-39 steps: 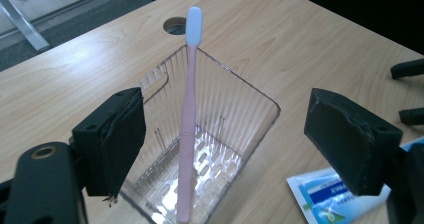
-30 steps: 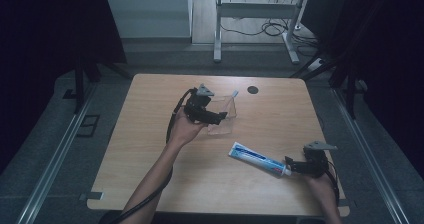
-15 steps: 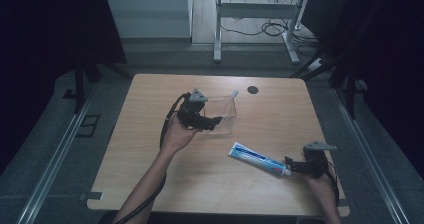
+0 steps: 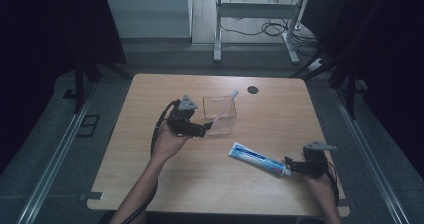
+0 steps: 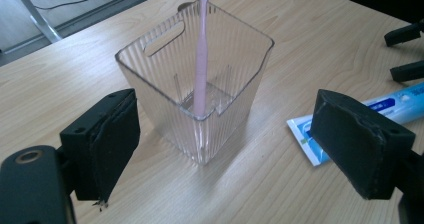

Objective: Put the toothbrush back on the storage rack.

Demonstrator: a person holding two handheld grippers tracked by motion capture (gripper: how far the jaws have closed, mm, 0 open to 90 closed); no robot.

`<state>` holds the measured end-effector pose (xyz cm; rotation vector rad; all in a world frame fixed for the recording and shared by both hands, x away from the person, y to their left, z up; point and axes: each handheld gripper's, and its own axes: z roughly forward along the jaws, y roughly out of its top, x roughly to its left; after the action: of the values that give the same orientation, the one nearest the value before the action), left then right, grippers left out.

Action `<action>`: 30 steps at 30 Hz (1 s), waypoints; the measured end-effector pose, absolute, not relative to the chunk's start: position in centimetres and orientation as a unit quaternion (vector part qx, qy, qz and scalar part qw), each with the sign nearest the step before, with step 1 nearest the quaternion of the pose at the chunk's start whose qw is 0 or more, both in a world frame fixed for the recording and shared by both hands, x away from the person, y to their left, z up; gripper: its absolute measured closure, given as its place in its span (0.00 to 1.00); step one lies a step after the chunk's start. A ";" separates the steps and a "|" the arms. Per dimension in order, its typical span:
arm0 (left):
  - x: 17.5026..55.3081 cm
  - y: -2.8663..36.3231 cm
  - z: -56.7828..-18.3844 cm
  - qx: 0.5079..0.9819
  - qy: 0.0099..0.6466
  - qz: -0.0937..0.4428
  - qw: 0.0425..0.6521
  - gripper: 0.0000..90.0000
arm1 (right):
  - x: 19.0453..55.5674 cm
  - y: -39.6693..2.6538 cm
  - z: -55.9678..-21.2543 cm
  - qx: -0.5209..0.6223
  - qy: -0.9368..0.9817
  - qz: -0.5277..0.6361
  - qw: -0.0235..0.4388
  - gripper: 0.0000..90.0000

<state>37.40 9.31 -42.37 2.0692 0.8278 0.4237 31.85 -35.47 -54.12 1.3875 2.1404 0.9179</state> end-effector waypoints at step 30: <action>32.9 13.5 -47.3 0.815 0.350 0.160 0.434 0.14 | 31.8 -35.3 -54.1 0.499 0.771 0.331 0.214 0.15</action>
<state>32.86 13.46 -47.29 2.0281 0.8705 0.3984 31.81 -35.32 -54.14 1.3855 2.1394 0.9191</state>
